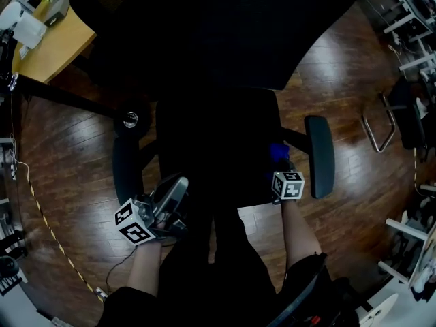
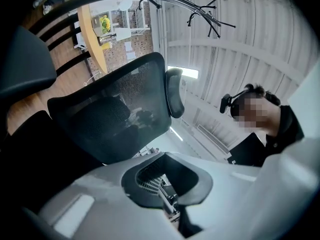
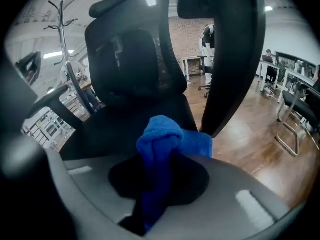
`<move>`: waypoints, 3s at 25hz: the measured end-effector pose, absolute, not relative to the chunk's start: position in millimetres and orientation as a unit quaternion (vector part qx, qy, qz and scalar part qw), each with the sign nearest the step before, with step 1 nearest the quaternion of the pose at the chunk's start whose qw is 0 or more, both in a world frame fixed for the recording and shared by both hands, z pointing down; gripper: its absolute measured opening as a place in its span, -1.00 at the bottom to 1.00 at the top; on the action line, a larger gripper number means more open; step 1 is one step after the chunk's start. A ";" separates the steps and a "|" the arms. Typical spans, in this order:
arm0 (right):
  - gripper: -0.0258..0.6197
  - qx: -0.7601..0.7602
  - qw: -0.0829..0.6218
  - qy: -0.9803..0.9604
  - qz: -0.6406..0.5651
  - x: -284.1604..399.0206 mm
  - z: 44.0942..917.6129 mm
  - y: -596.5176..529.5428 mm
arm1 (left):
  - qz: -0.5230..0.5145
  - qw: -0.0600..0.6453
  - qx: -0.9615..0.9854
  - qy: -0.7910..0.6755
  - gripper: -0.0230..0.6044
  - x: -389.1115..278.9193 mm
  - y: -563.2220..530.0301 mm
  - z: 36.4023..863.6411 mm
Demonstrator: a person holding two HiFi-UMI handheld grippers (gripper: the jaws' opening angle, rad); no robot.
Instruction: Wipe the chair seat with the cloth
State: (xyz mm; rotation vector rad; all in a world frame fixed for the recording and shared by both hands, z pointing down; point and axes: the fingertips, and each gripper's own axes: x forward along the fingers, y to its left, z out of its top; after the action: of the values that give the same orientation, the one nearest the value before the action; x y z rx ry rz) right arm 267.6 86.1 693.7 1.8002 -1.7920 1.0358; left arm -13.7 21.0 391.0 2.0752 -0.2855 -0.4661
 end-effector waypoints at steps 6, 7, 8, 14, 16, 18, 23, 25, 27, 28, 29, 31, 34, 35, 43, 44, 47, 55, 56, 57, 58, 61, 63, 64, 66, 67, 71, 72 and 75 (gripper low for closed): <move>-0.73 0.620 0.095 -0.671 0.396 200.3 668.3 60.0 | -0.203 0.472 0.847 -0.139 -0.93 -36.0 21.5 388.1; -0.73 0.599 0.086 -0.688 0.400 172.3 665.3 53.2 | -0.205 0.469 0.847 -0.145 -0.93 -41.7 21.1 387.0; -0.73 0.575 0.083 -0.707 0.404 141.2 662.8 47.5 | -0.208 0.466 0.847 -0.151 -0.93 -47.8 21.0 385.8; -0.73 0.419 0.141 -0.794 0.417 -49.8 676.4 43.4 | -0.221 0.452 0.842 -0.193 -0.93 -90.5 18.1 383.0; -0.73 0.378 0.171 -0.810 0.415 -99.5 684.8 56.1 | -0.224 0.449 0.840 -0.205 -0.93 -101.9 18.6 382.0; -0.73 0.347 0.192 -0.818 0.416 -137.3 689.0 72.8 | -0.227 0.445 0.839 -0.216 -0.93 -110.2 20.2 379.7; -0.73 0.335 0.223 -0.827 0.393 -164.3 698.5 91.6 | -0.232 0.437 0.839 -0.228 -0.93 -118.9 22.6 378.9; -0.73 0.328 0.224 -0.833 0.386 -160.7 699.0 95.0 | -0.233 0.437 0.839 -0.228 -0.93 -117.7 23.7 378.6; -0.73 0.326 0.227 -0.835 0.381 -151.6 701.1 99.6 | -0.232 0.436 0.840 -0.222 -0.93 -114.4 24.7 377.2; -0.73 0.328 0.228 -0.835 0.379 -144.5 702.8 101.4 | -0.230 0.436 0.843 -0.217 -0.93 -111.9 25.0 376.2; -0.73 0.334 0.229 -0.833 0.378 -135.5 704.9 102.7 | -0.227 0.436 0.845 -0.211 -0.93 -108.6 25.1 375.2; -0.73 0.352 0.233 -0.823 0.380 -111.0 710.6 104.0 | -0.220 0.437 0.850 -0.197 -0.93 -99.9 24.2 373.7; -0.73 0.402 0.241 -0.791 0.393 -54.7 721.3 106.2 | -0.210 0.445 0.853 -0.174 -0.93 -81.1 21.7 373.5; -0.73 0.422 0.241 -0.777 0.400 -31.1 724.2 107.7 | -0.206 0.448 0.854 -0.166 -0.93 -72.5 21.4 373.6; -0.73 0.586 0.209 -0.660 0.421 174.0 709.4 139.6 | -0.170 0.467 0.863 -0.091 -0.93 1.9 30.1 372.5; -0.73 0.601 0.204 -0.649 0.420 193.7 705.1 143.2 | -0.167 0.468 0.863 -0.084 -0.93 9.6 30.3 373.2; -0.73 0.624 0.198 -0.634 0.413 235.3 697.4 153.3 | -0.161 0.471 0.865 -0.067 -0.93 33.0 33.1 373.6; -0.73 0.635 0.151 -0.621 0.434 236.9 680.3 141.0 | -0.148 0.460 0.874 -0.057 -0.93 39.5 41.1 352.0; -0.73 0.636 0.116 -0.631 0.429 231.1 661.9 135.2 | -0.148 0.458 0.875 -0.058 -0.93 36.0 43.4 345.8; -0.73 0.635 0.077 -0.643 0.421 225.2 635.5 128.6 | -0.148 0.457 0.875 -0.060 -0.93 32.1 46.4 338.1; -0.73 0.631 0.038 -0.658 0.409 218.8 602.5 121.0 | -0.151 0.456 0.875 -0.062 -0.93 27.6 49.3 328.7; -0.73 0.601 -0.068 -0.706 0.367 195.1 490.6 98.0 | -0.163 0.443 0.879 -0.066 -0.93 12.3 53.2 294.2; -0.73 0.569 -0.124 -0.740 0.337 175.4 416.9 87.4 | -0.176 0.428 0.884 -0.068 -0.92 4.8 51.2 269.1; -0.73 0.551 -0.146 -0.757 0.320 165.2 382.9 83.6 | -0.184 0.419 0.887 -0.067 -0.93 2.5 49.5 255.5; -0.73 0.517 -0.179 -0.787 0.285 148.0 323.0 79.9 | -0.200 0.396 0.894 -0.062 -0.93 0.6 49.4 228.7; -0.73 0.504 -0.193 -0.798 0.267 142.4 298.0 80.5 | -0.204 0.383 0.899 -0.058 -0.93 0.9 51.9 217.1; -0.73 0.475 -0.234 -0.822 0.210 140.1 227.6 88.9 | -0.217 0.338 0.915 -0.043 -0.93 4.5 66.6 182.8; -0.73 0.470 -0.240 -0.825 0.201 141.3 215.5 90.1 | -0.223 0.330 0.916 -0.042 -0.93 4.8 67.8 175.9; -0.73 0.459 -0.248 -0.834 0.180 139.8 192.3 92.4 | -0.236 0.313 0.919 -0.038 -0.93 4.0 68.1 160.1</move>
State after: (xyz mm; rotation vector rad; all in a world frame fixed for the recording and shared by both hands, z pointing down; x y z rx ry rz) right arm 139.8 92.4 192.3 1.7277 -3.1345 0.6773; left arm 4.0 68.1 160.1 2.4250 -0.0991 -0.6227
